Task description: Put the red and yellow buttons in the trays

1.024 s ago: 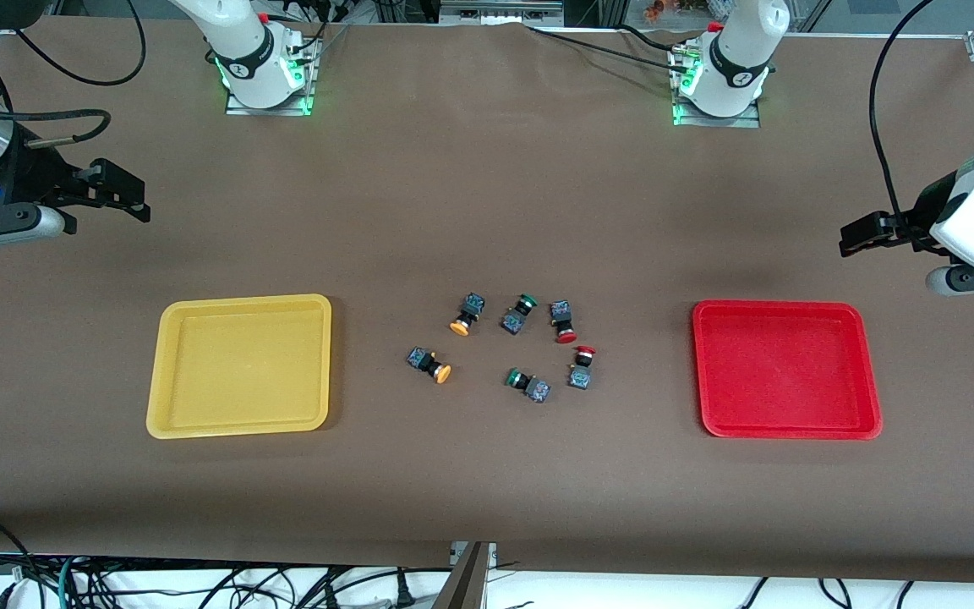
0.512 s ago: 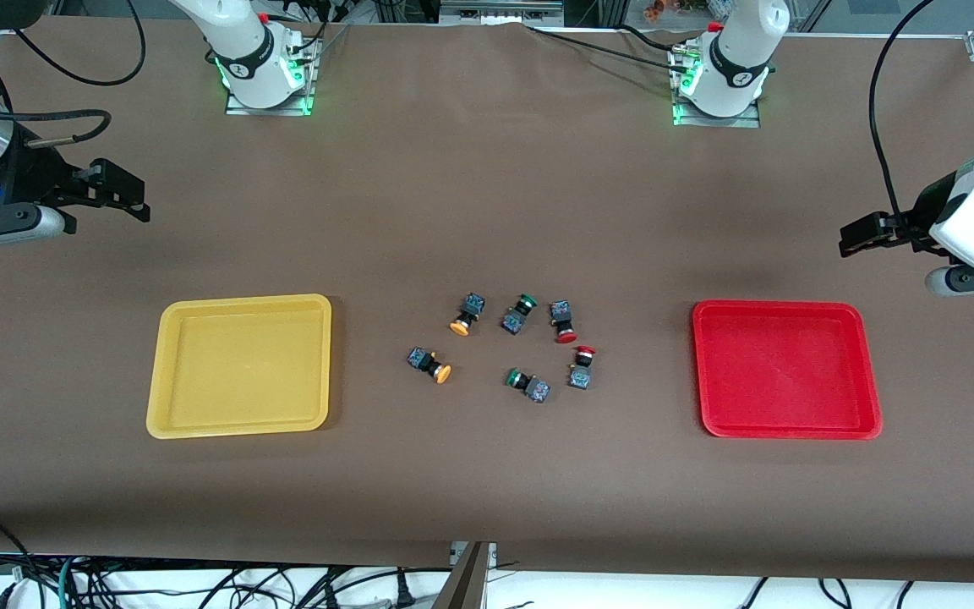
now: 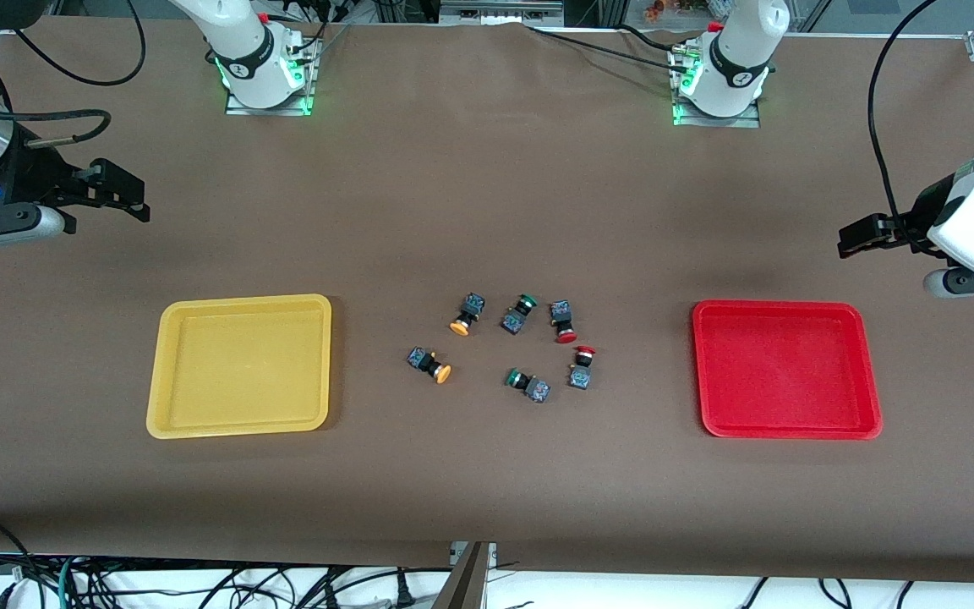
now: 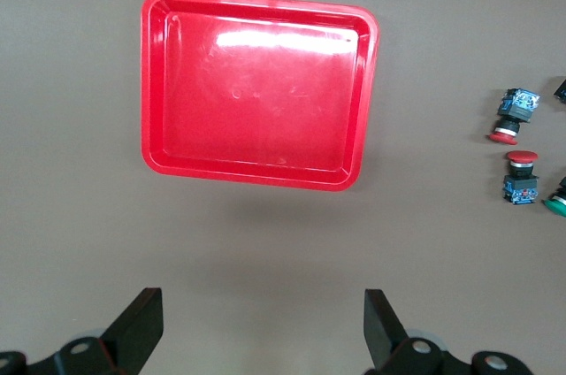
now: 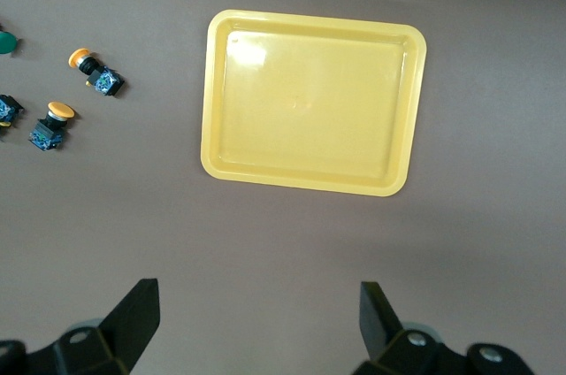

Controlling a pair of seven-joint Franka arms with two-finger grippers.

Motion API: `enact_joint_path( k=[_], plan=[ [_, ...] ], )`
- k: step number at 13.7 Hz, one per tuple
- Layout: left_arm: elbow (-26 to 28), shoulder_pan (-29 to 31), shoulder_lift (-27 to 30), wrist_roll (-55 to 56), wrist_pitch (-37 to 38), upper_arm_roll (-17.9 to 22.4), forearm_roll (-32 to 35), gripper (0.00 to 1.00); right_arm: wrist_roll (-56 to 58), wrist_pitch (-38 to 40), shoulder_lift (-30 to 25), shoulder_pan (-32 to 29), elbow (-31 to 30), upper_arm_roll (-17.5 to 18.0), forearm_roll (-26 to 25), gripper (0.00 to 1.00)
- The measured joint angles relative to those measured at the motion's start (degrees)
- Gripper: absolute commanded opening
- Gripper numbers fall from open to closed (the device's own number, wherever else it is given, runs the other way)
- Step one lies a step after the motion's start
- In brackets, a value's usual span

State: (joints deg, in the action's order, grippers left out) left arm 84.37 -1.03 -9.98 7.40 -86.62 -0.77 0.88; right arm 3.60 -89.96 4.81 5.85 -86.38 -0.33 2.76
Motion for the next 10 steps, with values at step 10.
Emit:
enact_joint_path(
  k=[10],
  plan=[
    [-0.02,-0.53,-0.41,0.00,0.00,-0.27,-0.01,1.00,0.00,0.00,0.00,0.00,0.01,0.00,-0.03,1.00]
  ],
)
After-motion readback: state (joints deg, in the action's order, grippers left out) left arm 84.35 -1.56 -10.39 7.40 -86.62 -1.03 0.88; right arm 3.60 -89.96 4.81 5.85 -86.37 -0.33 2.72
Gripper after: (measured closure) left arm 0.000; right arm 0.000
